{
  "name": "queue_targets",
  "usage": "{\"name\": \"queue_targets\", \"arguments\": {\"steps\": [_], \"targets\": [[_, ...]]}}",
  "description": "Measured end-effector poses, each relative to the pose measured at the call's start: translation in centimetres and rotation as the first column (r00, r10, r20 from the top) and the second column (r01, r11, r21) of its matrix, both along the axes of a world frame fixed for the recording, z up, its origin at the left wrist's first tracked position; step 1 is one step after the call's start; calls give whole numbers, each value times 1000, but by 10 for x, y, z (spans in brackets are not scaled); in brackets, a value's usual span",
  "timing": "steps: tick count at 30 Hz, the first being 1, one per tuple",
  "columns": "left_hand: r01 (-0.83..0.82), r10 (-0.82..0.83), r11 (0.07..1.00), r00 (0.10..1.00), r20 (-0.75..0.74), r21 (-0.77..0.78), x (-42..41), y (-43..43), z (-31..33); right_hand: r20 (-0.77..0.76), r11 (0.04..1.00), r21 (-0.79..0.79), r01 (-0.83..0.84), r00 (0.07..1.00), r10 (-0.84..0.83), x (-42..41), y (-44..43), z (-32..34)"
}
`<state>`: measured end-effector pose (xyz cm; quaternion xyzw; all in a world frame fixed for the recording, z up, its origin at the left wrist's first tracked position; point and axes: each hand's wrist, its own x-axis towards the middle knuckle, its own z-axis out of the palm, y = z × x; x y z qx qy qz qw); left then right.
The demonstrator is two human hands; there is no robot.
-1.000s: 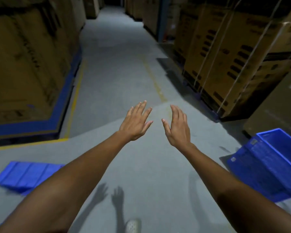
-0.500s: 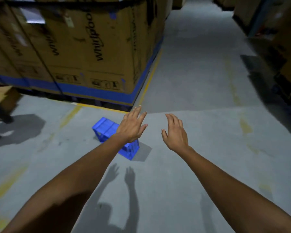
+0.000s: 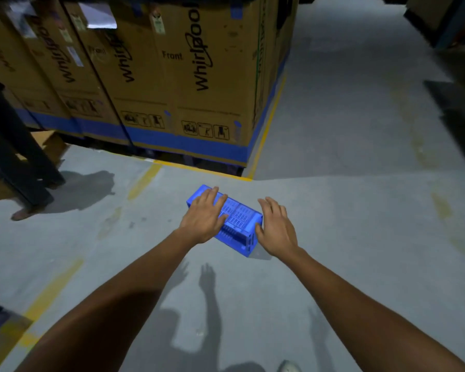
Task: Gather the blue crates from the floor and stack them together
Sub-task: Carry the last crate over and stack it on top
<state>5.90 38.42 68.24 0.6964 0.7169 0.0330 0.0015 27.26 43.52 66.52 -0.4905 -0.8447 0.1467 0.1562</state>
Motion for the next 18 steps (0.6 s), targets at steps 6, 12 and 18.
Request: {"name": "queue_targets", "arguments": {"steps": [6, 12, 18], "targets": [[1, -1, 998, 1000, 4, -60, -33, 77, -43, 61, 998, -61, 1, 998, 3, -34, 61, -39], [-13, 16, 988, 1000, 21, -154, -61, 148, -91, 140, 987, -161, -15, 989, 38, -74, 144, -92], [10, 2, 979, 998, 59, -203, -103, 205, -160, 214, 979, -204, -17, 975, 62, -110, 191, -163]]}}
